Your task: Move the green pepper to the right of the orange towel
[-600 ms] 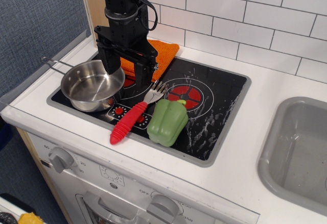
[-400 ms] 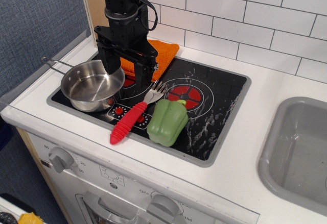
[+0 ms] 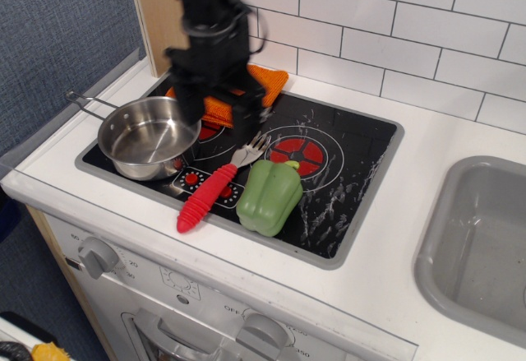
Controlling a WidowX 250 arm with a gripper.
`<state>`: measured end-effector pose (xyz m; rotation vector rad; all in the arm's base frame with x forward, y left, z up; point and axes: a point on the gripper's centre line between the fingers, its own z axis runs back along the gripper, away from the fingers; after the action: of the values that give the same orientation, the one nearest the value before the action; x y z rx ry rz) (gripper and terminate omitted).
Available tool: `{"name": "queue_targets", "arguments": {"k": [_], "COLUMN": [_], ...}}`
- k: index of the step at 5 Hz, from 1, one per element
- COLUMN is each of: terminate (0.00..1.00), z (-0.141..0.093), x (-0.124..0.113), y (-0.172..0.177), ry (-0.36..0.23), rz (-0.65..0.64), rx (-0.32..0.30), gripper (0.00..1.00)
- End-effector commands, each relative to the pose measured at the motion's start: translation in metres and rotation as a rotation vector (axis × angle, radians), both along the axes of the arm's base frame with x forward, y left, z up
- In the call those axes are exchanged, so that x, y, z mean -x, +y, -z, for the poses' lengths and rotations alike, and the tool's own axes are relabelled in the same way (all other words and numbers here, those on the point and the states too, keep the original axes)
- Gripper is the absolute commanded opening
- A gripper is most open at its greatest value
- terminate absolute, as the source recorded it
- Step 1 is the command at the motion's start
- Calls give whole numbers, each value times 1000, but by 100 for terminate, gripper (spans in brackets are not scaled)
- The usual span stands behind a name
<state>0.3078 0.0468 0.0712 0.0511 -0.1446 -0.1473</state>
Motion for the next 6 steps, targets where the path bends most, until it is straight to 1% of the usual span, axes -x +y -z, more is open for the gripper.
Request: {"name": "queue_targets", "arguments": {"k": [1, 2, 3, 4, 5, 6], "terminate": [0, 0, 0, 0, 0, 0], "z": [-42, -13, 11, 31, 47, 54], "x": [23, 50, 72, 78, 73, 70], "y": [-50, -56, -38, -29, -26, -30], "ry": [-131, -6, 91, 132, 140, 159], "rz": [115, 108, 35, -31, -95, -159], "rx": [-38, -47, -58, -62, -28, 104], "gripper": [100, 100, 100, 100, 100, 100]}}
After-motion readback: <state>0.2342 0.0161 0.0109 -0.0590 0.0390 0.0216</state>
